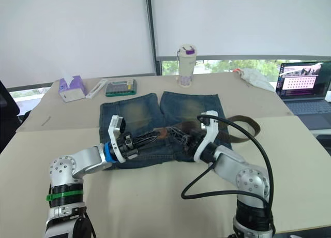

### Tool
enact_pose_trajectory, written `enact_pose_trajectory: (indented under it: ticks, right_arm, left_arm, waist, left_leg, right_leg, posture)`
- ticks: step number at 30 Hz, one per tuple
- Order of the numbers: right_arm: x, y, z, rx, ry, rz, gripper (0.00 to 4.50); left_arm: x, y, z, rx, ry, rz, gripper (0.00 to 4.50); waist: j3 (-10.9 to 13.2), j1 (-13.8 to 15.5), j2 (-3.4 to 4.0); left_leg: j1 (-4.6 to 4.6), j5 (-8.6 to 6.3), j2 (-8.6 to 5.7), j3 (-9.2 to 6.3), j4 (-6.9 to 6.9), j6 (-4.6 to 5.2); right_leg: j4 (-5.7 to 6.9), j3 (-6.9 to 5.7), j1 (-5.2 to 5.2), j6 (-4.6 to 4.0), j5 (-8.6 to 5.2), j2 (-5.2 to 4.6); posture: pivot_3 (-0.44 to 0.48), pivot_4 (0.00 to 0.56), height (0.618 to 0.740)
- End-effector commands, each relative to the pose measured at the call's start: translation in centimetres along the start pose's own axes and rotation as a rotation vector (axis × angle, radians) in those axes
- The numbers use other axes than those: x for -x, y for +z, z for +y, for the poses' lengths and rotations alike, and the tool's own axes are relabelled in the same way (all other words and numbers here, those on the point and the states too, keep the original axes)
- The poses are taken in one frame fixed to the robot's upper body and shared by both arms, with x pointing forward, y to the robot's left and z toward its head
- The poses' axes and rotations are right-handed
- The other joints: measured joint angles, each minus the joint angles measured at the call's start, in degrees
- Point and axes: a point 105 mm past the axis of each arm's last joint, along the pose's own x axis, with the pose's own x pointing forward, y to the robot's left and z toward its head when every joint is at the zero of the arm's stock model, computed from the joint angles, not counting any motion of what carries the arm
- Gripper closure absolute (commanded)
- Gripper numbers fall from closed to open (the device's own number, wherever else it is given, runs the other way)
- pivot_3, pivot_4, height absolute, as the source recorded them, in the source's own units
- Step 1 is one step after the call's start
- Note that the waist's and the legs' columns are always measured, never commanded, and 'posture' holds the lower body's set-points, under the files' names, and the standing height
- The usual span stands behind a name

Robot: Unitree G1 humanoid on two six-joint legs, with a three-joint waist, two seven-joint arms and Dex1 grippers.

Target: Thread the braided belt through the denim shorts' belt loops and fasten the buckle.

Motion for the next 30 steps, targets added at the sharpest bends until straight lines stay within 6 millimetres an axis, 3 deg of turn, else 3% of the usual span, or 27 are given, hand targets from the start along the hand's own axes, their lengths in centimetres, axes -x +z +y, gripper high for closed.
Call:
enact_pose_trajectory:
  ticks: [1,6,9,10,13,16,24,30]
  right_arm:
    - [0.1,1.6,0.5,0.043,0.016,-0.054,4.46]
    - [0.1,1.6,0.3,0.065,0.004,-0.036,4.46]
    - [0.0,1.6,-1.9,0.128,-0.113,0.006,4.50]
    - [0.0,1.6,-3.3,0.150,-0.181,0.023,4.50]
    - [-0.2,1.3,-5.9,0.177,-0.277,0.065,4.50]
    - [-0.8,0.6,-7.4,0.190,-0.319,0.101,4.50]
    - [-2.9,-1.8,-8.4,0.190,-0.310,0.203,4.50]
    - [-4.8,-3.3,-7.5,0.136,-0.226,0.241,4.50]
  left_arm:
    - [0.2,0.1,-0.8,-0.032,-0.025,-0.001,4.50]
    - [0.2,0.4,-0.2,-0.137,0.053,-0.002,4.50]
    - [0.4,0.9,-0.5,-0.312,0.086,0.007,3.43]
    - [0.4,0.8,-0.1,-0.454,0.141,0.038,3.13]
    - [0.7,-0.7,1.0,-0.837,0.197,0.186,2.08]
    - [1.0,-1.6,2.0,-0.995,0.176,0.245,1.08]
    - [2.0,-2.6,4.4,-1.063,0.208,0.274,1.08]
    - [2.6,-2.7,6.1,-1.022,0.265,0.262,1.08]
  waist:
    - [0.0,-0.1,0.00]
    - [0.0,-0.1,0.00]
    - [0.0,-0.3,0.02]
    - [0.0,-0.3,0.01]
    - [0.0,-0.4,0.05]
    - [0.0,-0.3,0.16]
    - [0.0,-0.6,0.10]
    - [0.0,-0.8,0.10]
  left_leg:
    - [0.00,0.00,0.00,0.01,0.00,0.00]
    - [-0.01,0.00,0.00,0.00,0.00,0.00]
    - [0.00,0.01,-0.04,0.06,-0.01,-0.02]
    - [0.00,0.02,-0.08,0.09,-0.03,-0.03]
    - [0.02,0.06,-0.09,0.33,-0.15,-0.09]
    - [0.04,0.09,-0.03,0.69,-0.37,-0.12]
    - [-0.07,-0.18,0.16,0.46,-0.38,0.45]
    - [-0.09,-0.18,0.20,0.47,-0.37,0.46]
  right_leg:
    - [0.00,0.01,0.00,0.00,0.00,0.00]
    - [0.00,0.00,0.00,0.00,0.00,0.00]
    - [-0.02,0.00,0.00,-0.01,0.00,0.01]
    - [-0.03,0.00,-0.01,-0.04,0.01,0.03]
    - [-0.08,0.01,-0.04,-0.12,0.02,0.08]
    - [-0.16,0.08,-0.04,-0.23,-0.04,0.05]
    - [-0.05,0.11,-0.26,-0.26,0.01,0.07]
    - [0.04,0.11,-0.41,-0.26,0.02,0.09]
  posture:
    - [0.000,0.150,0.740]
    - [0.000,0.150,0.740]
    - [0.000,0.150,0.740]
    - [0.000,0.150,0.740]
    - [0.000,0.150,0.740]
    - [0.000,0.150,0.740]
    - [0.000,0.150,0.740]
    - [0.000,0.150,0.740]
